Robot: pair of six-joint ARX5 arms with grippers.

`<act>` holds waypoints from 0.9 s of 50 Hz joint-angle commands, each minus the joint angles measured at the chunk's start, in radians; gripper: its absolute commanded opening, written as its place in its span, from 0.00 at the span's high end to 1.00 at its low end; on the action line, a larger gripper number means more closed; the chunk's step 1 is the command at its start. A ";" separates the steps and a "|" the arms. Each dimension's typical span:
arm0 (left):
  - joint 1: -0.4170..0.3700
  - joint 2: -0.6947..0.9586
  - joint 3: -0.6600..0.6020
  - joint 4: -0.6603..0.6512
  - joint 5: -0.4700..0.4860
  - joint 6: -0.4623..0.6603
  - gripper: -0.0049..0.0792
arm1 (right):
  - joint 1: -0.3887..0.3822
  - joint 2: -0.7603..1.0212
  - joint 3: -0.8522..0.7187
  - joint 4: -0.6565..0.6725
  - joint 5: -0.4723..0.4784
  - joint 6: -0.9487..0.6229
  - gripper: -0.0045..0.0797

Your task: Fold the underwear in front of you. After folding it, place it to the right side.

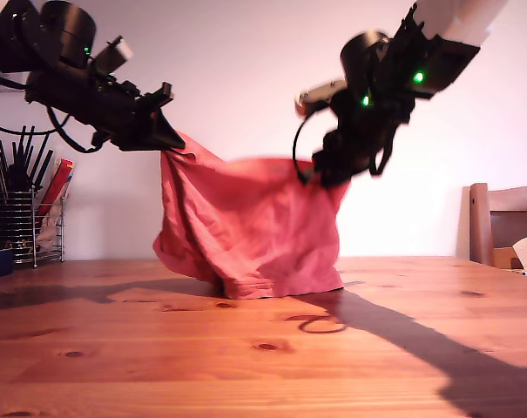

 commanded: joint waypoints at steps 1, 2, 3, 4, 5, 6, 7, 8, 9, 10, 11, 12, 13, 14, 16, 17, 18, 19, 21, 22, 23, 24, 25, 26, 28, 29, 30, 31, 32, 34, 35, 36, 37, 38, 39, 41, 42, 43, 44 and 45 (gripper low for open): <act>0.004 0.051 -0.001 0.020 0.000 0.000 0.97 | -0.006 -0.002 0.011 0.019 -0.001 0.000 0.96; 0.004 0.053 -0.001 0.021 0.002 0.000 0.97 | -0.006 -0.002 0.011 0.020 -0.001 0.001 0.96; 0.004 0.054 -0.001 0.021 0.002 0.000 0.97 | -0.006 -0.001 0.011 0.019 -0.001 0.001 0.96; 0.004 0.054 -0.001 0.019 0.002 0.000 0.97 | -0.007 0.000 0.011 0.014 -0.001 0.001 0.96; 0.003 0.055 -0.001 0.018 0.002 0.000 0.97 | -0.007 0.001 0.011 0.008 -0.002 0.001 0.96; 0.003 0.057 -0.001 0.014 0.002 0.000 0.97 | -0.007 0.002 0.011 0.001 -0.002 0.002 0.96; 0.003 0.061 -0.001 0.012 0.003 0.000 0.97 | -0.006 0.004 0.011 -0.011 -0.002 0.005 0.96; 0.003 0.066 -0.001 0.012 0.004 0.000 0.97 | -0.006 0.006 0.011 -0.024 -0.005 0.013 0.96; 0.003 0.069 -0.001 0.008 0.007 0.000 0.97 | -0.006 0.008 0.011 -0.039 -0.011 0.021 0.96; 0.003 0.069 -0.001 -0.004 0.011 0.000 0.97 | -0.006 0.011 0.011 -0.055 -0.017 0.029 0.96; 0.002 0.069 -0.001 -0.021 0.012 0.000 0.97 | -0.006 0.016 0.011 -0.068 -0.024 0.030 0.96; 0.001 0.070 -0.001 -0.034 0.017 0.002 0.97 | -0.006 0.020 0.011 -0.087 -0.027 0.031 0.96; -0.001 0.074 -0.001 -0.045 0.022 0.006 0.97 | -0.003 0.023 0.011 -0.105 -0.027 0.031 0.96; -0.002 0.080 -0.001 -0.056 0.026 0.016 0.97 | -0.002 0.028 0.011 -0.120 -0.028 0.031 0.96; -0.002 0.088 -0.001 -0.077 0.030 0.029 0.97 | -0.002 0.042 0.011 -0.144 -0.034 0.031 0.96; -0.002 0.089 -0.001 -0.090 0.029 0.041 0.97 | -0.002 0.048 0.010 -0.154 -0.035 0.032 0.96; -0.002 0.092 -0.001 -0.100 0.029 0.049 0.97 | -0.001 0.054 0.010 -0.164 -0.034 0.032 0.96; -0.004 0.099 -0.001 -0.110 0.030 0.055 0.97 | 0.000 0.061 0.010 -0.175 -0.034 0.033 0.96; -0.005 0.105 -0.001 -0.127 0.033 0.068 0.97 | 0.000 0.073 0.009 -0.192 -0.035 0.042 0.96; -0.005 0.107 -0.001 -0.139 0.033 0.076 0.97 | 0.000 0.080 0.009 -0.198 -0.040 0.052 0.96; -0.005 0.108 -0.001 -0.149 0.034 0.080 0.97 | 0.000 0.085 0.009 -0.206 -0.047 0.061 0.96; -0.005 0.110 -0.001 -0.160 0.037 0.087 0.97 | 0.000 0.088 0.009 -0.214 -0.052 0.067 0.96; -0.005 0.113 -0.001 -0.168 0.041 0.090 0.97 | 0.003 0.089 0.008 -0.219 -0.055 0.076 0.96; -0.005 0.114 -0.001 -0.178 0.046 0.090 0.97 | 0.006 0.091 0.008 -0.223 -0.057 0.081 0.96; -0.005 0.114 -0.001 -0.201 0.049 0.108 0.97 | 0.012 0.092 0.008 -0.228 -0.061 0.085 0.96; -0.005 0.114 -0.001 -0.214 0.052 0.116 0.97 | 0.015 0.092 0.008 -0.229 -0.061 0.088 0.96; -0.005 0.114 -0.001 -0.225 0.053 0.127 0.97 | 0.019 0.092 0.007 -0.231 -0.061 0.092 0.96; -0.005 0.114 -0.001 -0.234 0.054 0.127 0.97 | 0.023 0.092 0.007 -0.234 -0.061 0.094 0.96; -0.005 0.114 -0.001 -0.245 0.055 0.134 0.97 | 0.027 0.092 0.007 -0.239 -0.061 0.094 0.96; -0.005 0.114 -0.001 -0.264 0.055 0.140 0.97 | 0.034 0.092 0.007 -0.256 -0.061 0.100 0.96; -0.005 0.114 -0.001 -0.277 0.056 0.145 0.97 | 0.038 0.092 0.007 -0.271 -0.062 0.104 0.96; -0.005 0.114 -0.001 -0.288 0.056 0.153 0.97 | 0.040 0.092 0.007 -0.285 -0.065 0.108 0.96; -0.005 0.114 -0.001 -0.298 0.056 0.158 0.97 | 0.043 0.092 0.007 -0.295 -0.068 0.110 0.96; -0.005 0.114 -0.001 -0.306 0.056 0.158 0.97 | 0.046 0.092 0.006 -0.314 -0.073 0.110 0.96; -0.005 0.114 -0.002 -0.314 0.056 0.163 0.97 | 0.048 0.092 0.005 -0.322 -0.077 0.111 0.96; -0.005 0.114 -0.002 -0.331 0.057 0.176 0.97 | 0.055 0.092 -0.005 -0.326 -0.078 0.115 0.96; -0.006 0.114 -0.003 -0.336 0.058 0.180 0.97 | 0.058 0.092 -0.011 -0.325 -0.078 0.118 0.96; -0.006 0.114 -0.004 -0.343 0.058 0.183 0.97 | 0.061 0.090 -0.017 -0.326 -0.078 0.119 0.96; -0.006 0.114 -0.006 -0.351 0.058 0.185 0.97 | 0.063 0.090 -0.021 -0.327 -0.078 0.121 0.96; -0.006 0.114 -0.010 -0.356 0.058 0.185 0.97 | 0.064 0.090 -0.026 -0.329 -0.078 0.127 0.96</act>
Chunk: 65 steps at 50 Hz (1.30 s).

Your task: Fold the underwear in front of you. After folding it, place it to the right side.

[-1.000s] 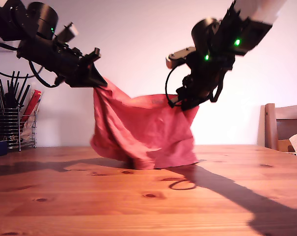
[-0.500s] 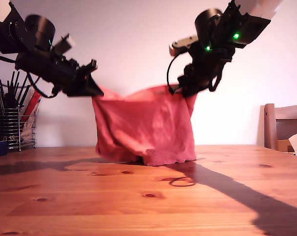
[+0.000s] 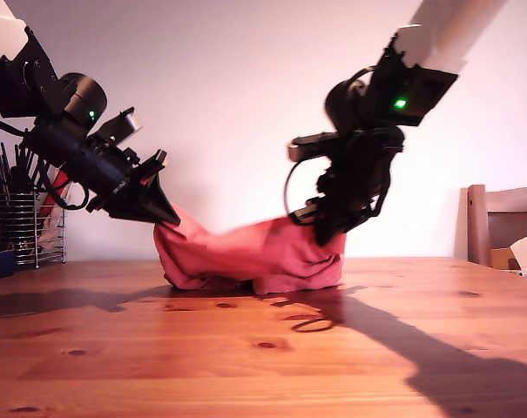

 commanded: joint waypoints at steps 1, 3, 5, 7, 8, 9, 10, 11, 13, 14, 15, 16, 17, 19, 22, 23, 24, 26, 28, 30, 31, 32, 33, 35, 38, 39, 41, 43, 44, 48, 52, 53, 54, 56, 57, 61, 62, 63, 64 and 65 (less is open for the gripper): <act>-0.001 0.018 -0.015 -0.008 0.004 0.012 0.97 | 0.011 -0.007 -0.041 -0.001 -0.003 0.019 0.96; -0.001 0.018 -0.031 -0.008 0.004 0.012 0.97 | 0.011 -0.007 -0.051 -0.005 -0.003 0.024 0.96; -0.001 0.018 -0.050 -0.003 0.003 0.012 0.97 | 0.015 -0.009 -0.064 -0.010 -0.002 0.024 0.96; -0.001 0.018 -0.069 -0.003 0.003 0.012 0.97 | 0.018 -0.011 -0.077 -0.013 0.000 0.026 0.96; -0.001 0.018 -0.079 -0.003 0.002 0.012 0.97 | 0.018 -0.013 -0.083 -0.014 0.000 0.027 0.96; -0.001 0.017 -0.089 -0.002 0.002 0.016 0.97 | 0.019 -0.016 -0.090 -0.013 0.000 0.033 0.96; -0.001 0.017 -0.101 0.001 0.002 0.018 0.97 | 0.020 -0.019 -0.097 -0.011 0.000 0.035 0.96; -0.001 0.016 -0.113 0.005 0.001 0.022 0.97 | 0.021 -0.021 -0.102 -0.010 0.000 0.037 0.96; -0.001 0.015 -0.135 0.012 0.000 0.022 0.97 | 0.023 -0.034 -0.121 -0.001 0.000 0.049 0.96; -0.001 0.014 -0.143 0.013 0.000 0.022 0.97 | 0.023 -0.039 -0.132 0.007 0.000 0.052 0.96; -0.001 0.013 -0.151 0.013 0.000 0.023 0.97 | 0.024 -0.043 -0.141 0.015 0.000 0.054 0.96; -0.001 0.010 -0.159 0.014 0.000 0.024 0.97 | 0.024 -0.051 -0.153 0.023 0.000 0.058 0.96; -0.001 0.008 -0.168 0.022 0.000 0.026 0.97 | 0.024 -0.059 -0.165 0.033 0.000 0.064 0.96; -0.001 -0.003 -0.189 0.045 -0.003 0.029 0.97 | 0.024 -0.078 -0.190 0.056 0.000 0.075 0.96; -0.001 -0.028 -0.225 0.093 -0.022 0.029 0.97 | 0.024 -0.110 -0.241 0.107 0.000 0.096 0.96; -0.001 -0.039 -0.237 0.108 -0.028 0.029 0.97 | 0.024 -0.121 -0.258 0.125 0.000 0.103 0.96; -0.001 -0.051 -0.251 0.124 -0.034 0.029 0.97 | 0.024 -0.132 -0.275 0.142 0.000 0.104 0.96; -0.001 -0.073 -0.277 0.157 -0.041 0.030 0.97 | 0.024 -0.156 -0.310 0.176 -0.001 0.111 0.96; -0.001 -0.097 -0.305 0.188 -0.042 0.029 0.97 | 0.025 -0.177 -0.345 0.204 -0.003 0.126 0.96; -0.001 -0.120 -0.334 0.214 -0.047 0.029 0.97 | 0.025 -0.197 -0.377 0.228 -0.004 0.137 0.96; -0.001 -0.128 -0.350 0.230 -0.050 0.029 0.97 | 0.025 -0.206 -0.395 0.237 -0.005 0.146 0.96; -0.001 -0.134 -0.365 0.245 -0.052 0.029 0.97 | 0.026 -0.215 -0.408 0.255 -0.009 0.150 0.96; -0.001 -0.143 -0.382 0.262 -0.052 0.029 0.97 | 0.027 -0.226 -0.429 0.271 -0.009 0.156 0.96; -0.001 -0.163 -0.419 0.300 -0.053 0.029 0.97 | 0.031 -0.249 -0.468 0.306 -0.009 0.168 0.96; -0.004 -0.185 -0.475 0.375 -0.052 0.028 0.97 | 0.032 -0.282 -0.519 0.367 -0.010 0.193 0.96; -0.004 -0.192 -0.490 0.396 -0.053 0.023 0.97 | 0.034 -0.291 -0.546 0.389 -0.010 0.204 0.96; -0.003 -0.208 -0.526 0.438 -0.052 0.005 0.97 | 0.038 -0.314 -0.585 0.423 -0.009 0.214 0.96; -0.002 -0.221 -0.554 0.459 -0.053 -0.014 0.97 | 0.044 -0.332 -0.621 0.444 -0.008 0.230 0.96; -0.002 -0.233 -0.569 0.472 -0.053 -0.017 0.97 | 0.045 -0.341 -0.637 0.459 -0.007 0.235 0.96; -0.003 -0.266 -0.618 0.475 -0.053 -0.020 0.97 | 0.056 -0.374 -0.703 0.491 -0.007 0.236 0.96; -0.005 -0.297 -0.668 0.482 -0.053 -0.022 0.97 | 0.068 -0.401 -0.755 0.499 -0.008 0.262 0.96; -0.007 -0.304 -0.679 0.486 -0.053 -0.023 0.97 | 0.071 -0.406 -0.765 0.500 -0.007 0.265 0.96; -0.008 -0.314 -0.692 0.491 -0.053 -0.024 0.97 | 0.074 -0.412 -0.777 0.500 -0.007 0.267 0.96; -0.011 -0.331 -0.716 0.503 -0.054 -0.024 0.97 | 0.082 -0.421 -0.798 0.509 -0.007 0.269 0.96; -0.012 -0.337 -0.726 0.508 -0.054 -0.024 0.97 | 0.086 -0.426 -0.810 0.515 -0.007 0.269 0.96; -0.016 -0.364 -0.768 0.506 -0.065 -0.025 0.97 | 0.097 -0.441 -0.842 0.521 -0.005 0.280 0.96; -0.016 -0.367 -0.778 0.507 -0.070 -0.025 0.97 | 0.098 -0.444 -0.849 0.522 -0.004 0.284 0.96; -0.017 -0.371 -0.789 0.507 -0.075 -0.027 0.97 | 0.100 -0.446 -0.854 0.522 -0.004 0.286 0.96; -0.017 -0.373 -0.800 0.507 -0.078 -0.029 0.97 | 0.104 -0.447 -0.859 0.522 -0.004 0.286 0.96; -0.017 -0.378 -0.811 0.507 -0.078 -0.029 0.97 | 0.107 -0.450 -0.865 0.522 -0.004 0.285 0.96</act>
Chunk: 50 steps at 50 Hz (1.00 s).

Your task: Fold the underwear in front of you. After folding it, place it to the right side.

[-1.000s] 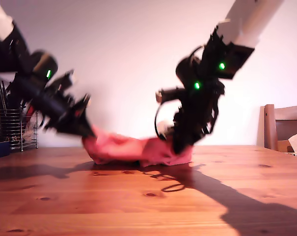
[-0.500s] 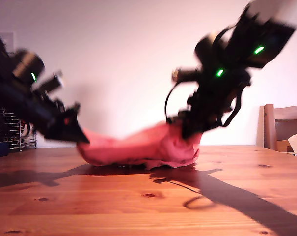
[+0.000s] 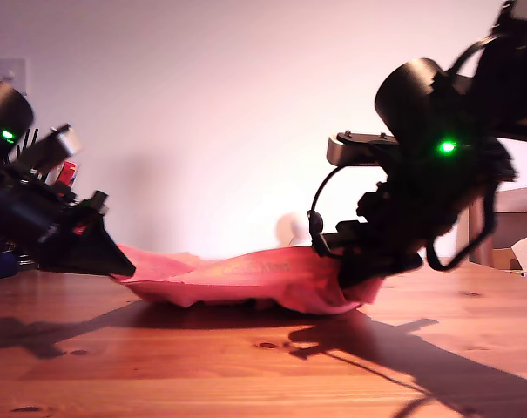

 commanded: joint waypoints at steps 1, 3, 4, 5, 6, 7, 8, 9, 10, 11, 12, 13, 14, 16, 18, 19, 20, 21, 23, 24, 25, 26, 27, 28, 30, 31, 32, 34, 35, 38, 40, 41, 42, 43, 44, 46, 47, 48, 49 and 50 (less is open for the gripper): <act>0.002 -0.010 -0.043 0.011 -0.009 -0.009 0.97 | 0.006 -0.024 -0.026 0.013 0.006 0.007 0.96; -0.002 -0.013 -0.064 0.013 -0.010 -0.019 0.97 | 0.011 -0.030 -0.036 0.011 0.006 0.006 0.96; -0.004 -0.016 -0.078 0.016 -0.010 -0.019 0.97 | 0.013 -0.032 -0.042 0.009 0.006 0.006 0.96; -0.006 -0.019 -0.087 0.021 -0.010 -0.019 0.97 | 0.014 -0.035 -0.048 0.007 0.006 0.006 0.96; -0.009 -0.022 -0.100 0.026 -0.010 -0.021 0.97 | 0.019 -0.038 -0.053 0.007 0.006 0.006 0.96; -0.012 -0.024 -0.111 0.031 -0.010 -0.023 0.97 | 0.022 -0.042 -0.061 0.006 0.006 0.006 0.96; -0.014 -0.028 -0.120 0.031 -0.010 -0.023 0.97 | 0.025 -0.045 -0.068 0.005 0.005 0.003 0.96; -0.016 -0.032 -0.128 0.031 -0.010 -0.029 0.97 | 0.027 -0.046 -0.073 0.003 0.003 0.003 0.96; -0.019 -0.037 -0.138 0.029 -0.010 -0.029 0.97 | 0.031 -0.050 -0.082 0.002 0.002 0.004 0.96; -0.021 -0.039 -0.145 0.027 -0.010 -0.029 0.97 | 0.032 -0.051 -0.089 0.000 0.001 0.004 0.96; -0.024 -0.042 -0.153 0.025 -0.010 -0.029 0.97 | 0.033 -0.053 -0.098 -0.001 -0.002 0.004 0.96; -0.026 -0.043 -0.159 0.024 -0.010 -0.030 0.97 | 0.034 -0.055 -0.106 -0.003 -0.003 0.004 0.96; -0.027 -0.045 -0.164 0.021 -0.010 -0.030 0.97 | 0.035 -0.055 -0.114 -0.005 -0.007 0.005 0.96; -0.032 -0.049 -0.173 0.006 -0.010 -0.034 0.97 | 0.038 -0.055 -0.130 -0.018 -0.012 0.004 0.96; -0.035 -0.049 -0.176 -0.016 -0.009 -0.035 0.97 | 0.039 -0.058 -0.148 -0.026 -0.019 0.004 0.96; -0.036 -0.049 -0.176 -0.028 -0.009 -0.035 0.97 | 0.040 -0.061 -0.156 -0.030 -0.020 0.005 0.96; -0.039 -0.050 -0.176 -0.045 -0.009 -0.035 0.97 | 0.042 -0.065 -0.164 -0.034 -0.019 0.005 0.96; -0.041 -0.050 -0.176 -0.060 -0.010 -0.034 0.97 | 0.044 -0.068 -0.173 -0.034 -0.019 0.006 0.96; -0.044 -0.050 -0.176 -0.083 -0.011 -0.034 0.97 | 0.045 -0.076 -0.188 -0.039 -0.019 0.008 0.96; -0.045 -0.050 -0.176 -0.093 -0.011 -0.034 0.97 | 0.046 -0.080 -0.193 -0.047 -0.019 0.009 0.96; -0.047 -0.050 -0.176 -0.103 -0.011 -0.034 0.97 | 0.047 -0.085 -0.198 -0.053 -0.019 0.012 0.96; -0.048 -0.050 -0.176 -0.108 -0.010 -0.033 0.97 | 0.047 -0.088 -0.200 -0.064 -0.019 0.016 0.96; -0.050 -0.050 -0.176 -0.113 -0.010 -0.034 0.97 | 0.047 -0.092 -0.201 -0.076 -0.019 0.020 0.96; -0.051 -0.053 -0.176 -0.118 -0.010 -0.034 0.97 | 0.047 -0.097 -0.202 -0.085 -0.019 0.024 0.96; -0.053 -0.056 -0.176 -0.126 -0.009 -0.034 0.97 | 0.047 -0.104 -0.203 -0.100 -0.019 0.028 0.96; -0.054 -0.058 -0.176 -0.127 -0.008 -0.034 0.97 | 0.047 -0.108 -0.203 -0.101 -0.019 0.031 0.96; -0.055 -0.061 -0.176 -0.130 -0.006 -0.034 0.97 | 0.047 -0.110 -0.203 -0.101 -0.019 0.030 0.96; -0.055 -0.064 -0.176 -0.130 0.001 -0.045 0.97 | 0.047 -0.115 -0.203 -0.106 -0.021 0.030 0.95; -0.055 -0.066 -0.176 -0.134 0.005 -0.045 0.96 | 0.047 -0.117 -0.203 -0.108 -0.023 0.030 0.94; -0.055 -0.074 -0.176 -0.141 0.012 -0.053 0.93 | 0.047 -0.125 -0.203 -0.134 -0.039 0.031 0.87; -0.055 -0.080 -0.175 -0.145 0.020 -0.053 0.89 | 0.047 -0.131 -0.203 -0.157 -0.059 0.032 0.80; -0.055 -0.083 -0.175 -0.146 0.024 -0.053 0.86 | 0.047 -0.134 -0.203 -0.169 -0.069 0.035 0.76; -0.055 -0.088 -0.175 -0.147 0.029 -0.053 0.82 | 0.045 -0.136 -0.203 -0.179 -0.079 0.036 0.72; -0.055 -0.093 -0.175 -0.148 0.034 -0.053 0.77 | 0.044 -0.137 -0.202 -0.193 -0.086 0.035 0.69; -0.055 -0.100 -0.175 -0.150 0.036 -0.053 0.72 | 0.043 -0.139 -0.202 -0.202 -0.095 0.036 0.65; -0.055 -0.113 -0.174 -0.154 0.036 -0.053 0.63 | 0.041 -0.140 -0.202 -0.218 -0.103 0.038 0.62; -0.055 -0.120 -0.174 -0.156 0.036 -0.053 0.60 | 0.041 -0.141 -0.202 -0.226 -0.106 0.040 0.61; -0.055 -0.129 -0.174 -0.159 0.035 -0.053 0.57 | 0.041 -0.141 -0.202 -0.233 -0.112 0.042 0.60; -0.055 -0.137 -0.174 -0.163 0.035 -0.053 0.56 | 0.041 -0.142 -0.202 -0.238 -0.120 0.042 0.60; -0.055 -0.146 -0.174 -0.166 0.035 -0.053 0.55 | 0.041 -0.143 -0.201 -0.247 -0.124 0.045 0.59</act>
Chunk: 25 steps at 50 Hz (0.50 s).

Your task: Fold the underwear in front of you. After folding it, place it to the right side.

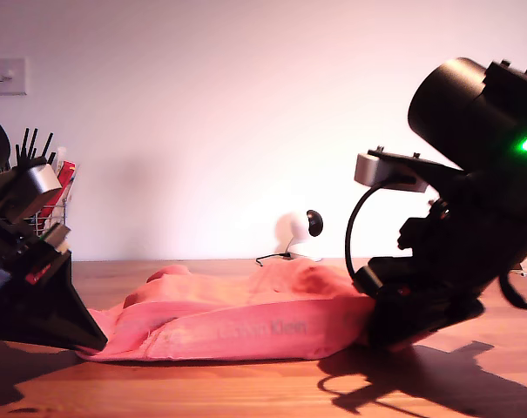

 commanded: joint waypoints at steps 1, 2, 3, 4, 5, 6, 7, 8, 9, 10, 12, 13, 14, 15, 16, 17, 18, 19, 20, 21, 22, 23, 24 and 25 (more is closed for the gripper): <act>0.002 -0.044 -0.009 -0.004 0.004 -0.003 0.55 | -0.005 0.011 -0.023 -0.053 -0.013 0.018 0.59; 0.002 -0.058 -0.009 -0.010 0.004 -0.003 0.55 | -0.005 0.009 -0.021 -0.062 -0.013 0.026 0.58; 0.002 -0.069 -0.009 -0.017 0.005 -0.003 0.55 | -0.005 0.006 -0.019 -0.077 -0.015 0.029 0.58; 0.002 -0.080 -0.009 -0.023 0.004 -0.003 0.55 | -0.005 0.002 -0.017 -0.091 -0.019 0.030 0.57; 0.002 -0.095 -0.009 -0.032 0.004 -0.003 0.55 | -0.005 -0.007 -0.016 -0.103 -0.022 0.032 0.56; 0.003 -0.108 -0.009 -0.041 0.004 -0.003 0.55 | -0.005 -0.013 -0.015 -0.115 -0.024 0.034 0.56; 0.003 -0.121 -0.009 -0.049 0.004 -0.003 0.55 | -0.005 -0.022 -0.014 -0.125 -0.026 0.037 0.56; 0.003 -0.137 -0.009 -0.061 0.004 -0.002 0.55 | -0.005 -0.032 -0.013 -0.132 -0.030 0.039 0.55; 0.003 -0.151 -0.009 -0.069 0.003 -0.002 0.55 | -0.006 -0.037 -0.011 -0.146 -0.032 0.039 0.55; 0.003 -0.168 -0.009 -0.077 0.001 -0.002 0.55 | -0.006 -0.053 -0.010 -0.161 -0.031 0.039 0.54; 0.003 -0.196 -0.008 -0.088 -0.004 -0.002 0.55 | -0.008 -0.078 -0.007 -0.185 -0.031 0.039 0.54; 0.003 -0.209 -0.008 -0.092 -0.007 -0.002 0.55 | -0.010 -0.090 -0.005 -0.198 -0.031 0.040 0.54; 0.003 -0.220 -0.008 -0.094 -0.011 -0.002 0.55 | -0.011 -0.101 -0.004 -0.211 -0.031 0.042 0.54; 0.003 -0.233 -0.008 -0.096 -0.014 -0.002 0.55 | -0.012 -0.111 -0.002 -0.222 -0.031 0.042 0.53; 0.003 -0.244 -0.008 -0.097 -0.015 -0.002 0.55 | -0.016 -0.124 0.002 -0.240 -0.031 0.042 0.52; 0.003 -0.254 -0.008 -0.097 -0.015 -0.002 0.55 | -0.017 -0.134 0.003 -0.249 -0.032 0.042 0.52; 0.003 -0.263 -0.008 -0.098 -0.014 -0.003 0.55 | -0.019 -0.143 0.006 -0.269 -0.031 0.042 0.52; 0.003 -0.271 -0.008 -0.100 -0.014 -0.003 0.55 | -0.021 -0.155 0.011 -0.286 -0.032 0.042 0.52; 0.003 -0.277 -0.008 -0.101 -0.014 -0.003 0.55 | -0.023 -0.164 0.015 -0.299 -0.033 0.044 0.52; 0.003 -0.280 -0.008 -0.104 -0.014 -0.003 0.55 | -0.024 -0.172 0.019 -0.315 -0.035 0.050 0.52; 0.003 -0.283 -0.008 -0.109 -0.013 -0.021 0.55 | -0.025 -0.179 0.023 -0.330 -0.039 0.050 0.52; 0.002 -0.285 -0.008 -0.114 -0.013 -0.023 0.55 | -0.027 -0.187 0.029 -0.342 -0.040 0.051 0.52; 0.002 -0.285 -0.008 -0.121 -0.008 -0.023 0.55 | -0.029 -0.190 0.032 -0.352 -0.052 0.054 0.52; 0.000 -0.284 -0.008 -0.131 -0.002 -0.036 0.56 | -0.031 -0.194 0.037 -0.360 -0.066 0.056 0.52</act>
